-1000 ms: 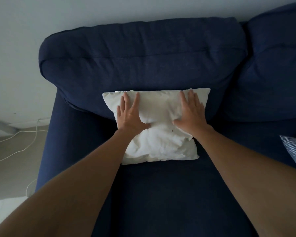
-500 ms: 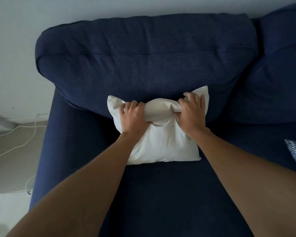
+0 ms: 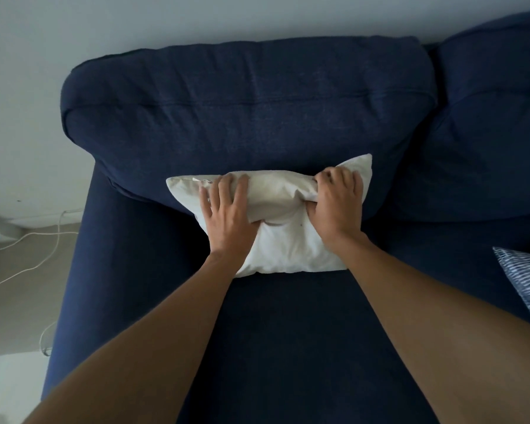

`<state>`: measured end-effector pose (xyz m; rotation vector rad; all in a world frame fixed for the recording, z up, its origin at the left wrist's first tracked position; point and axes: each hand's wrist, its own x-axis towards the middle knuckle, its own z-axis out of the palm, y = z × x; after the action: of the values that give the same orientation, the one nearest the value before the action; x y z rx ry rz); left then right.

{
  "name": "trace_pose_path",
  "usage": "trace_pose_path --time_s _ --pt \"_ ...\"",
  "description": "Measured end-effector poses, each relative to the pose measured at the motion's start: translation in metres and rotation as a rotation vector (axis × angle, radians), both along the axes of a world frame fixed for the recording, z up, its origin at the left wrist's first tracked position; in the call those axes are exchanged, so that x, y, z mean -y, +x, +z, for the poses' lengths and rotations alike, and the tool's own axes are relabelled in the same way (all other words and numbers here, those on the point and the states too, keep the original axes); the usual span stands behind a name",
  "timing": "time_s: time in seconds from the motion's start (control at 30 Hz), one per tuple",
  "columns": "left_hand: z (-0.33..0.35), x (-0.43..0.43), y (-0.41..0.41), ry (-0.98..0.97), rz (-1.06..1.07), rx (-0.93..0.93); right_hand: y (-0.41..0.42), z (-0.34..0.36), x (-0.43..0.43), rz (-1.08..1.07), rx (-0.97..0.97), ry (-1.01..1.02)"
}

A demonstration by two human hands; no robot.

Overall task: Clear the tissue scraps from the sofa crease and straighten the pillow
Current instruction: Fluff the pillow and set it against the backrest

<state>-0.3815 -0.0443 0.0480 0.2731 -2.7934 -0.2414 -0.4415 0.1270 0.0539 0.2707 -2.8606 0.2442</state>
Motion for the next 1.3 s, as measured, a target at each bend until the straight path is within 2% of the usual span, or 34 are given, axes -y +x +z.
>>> trace_pose_path --time_s 0.1,0.17,0.3,0.37,0.47,0.57,0.67,0.87,1.03,1.2,1.23,1.3 --pt "-0.001 -0.001 0.007 0.031 -0.033 0.093 0.002 0.002 -0.003 -0.042 0.075 -0.032" --pt "0.003 0.002 0.01 0.132 0.005 0.117 0.005 0.008 -0.006 -0.11 0.145 -0.237" --pt "0.019 0.004 0.011 0.608 0.41 0.181 0.006 0.021 -0.011 -0.341 0.427 -0.869" --pt "0.019 0.004 0.01 0.852 0.494 0.19 0.003 0.021 -0.012 -0.487 0.592 -1.119" --pt "0.017 0.001 0.01 1.198 0.527 0.149 0.004 0.02 -0.008 -0.643 0.707 -1.321" --pt "0.017 0.0 0.005 1.308 0.548 0.104 0.006 0.019 -0.008 -0.692 0.76 -1.456" --pt "0.018 0.002 -0.002 1.254 0.482 0.15 0.0 0.026 -0.01 -0.601 0.739 -1.436" --pt "0.022 0.003 -0.011 1.331 0.368 0.156 -0.002 0.031 -0.006 -0.469 0.631 -1.387" --pt "0.018 0.004 -0.014 1.263 0.356 0.194 -0.001 0.032 0.001 -0.415 0.604 -1.293" --pt "0.017 0.015 -0.001 1.177 0.391 0.336 0.01 0.026 -0.01 -0.414 0.749 -1.19" --pt "0.021 0.012 -0.005 1.15 0.4 0.336 0.007 0.029 -0.01 -0.423 0.77 -1.176" --pt "0.088 0.011 0.014 1.1 0.349 0.256 0.026 0.09 -0.014 -0.322 0.726 -1.214"
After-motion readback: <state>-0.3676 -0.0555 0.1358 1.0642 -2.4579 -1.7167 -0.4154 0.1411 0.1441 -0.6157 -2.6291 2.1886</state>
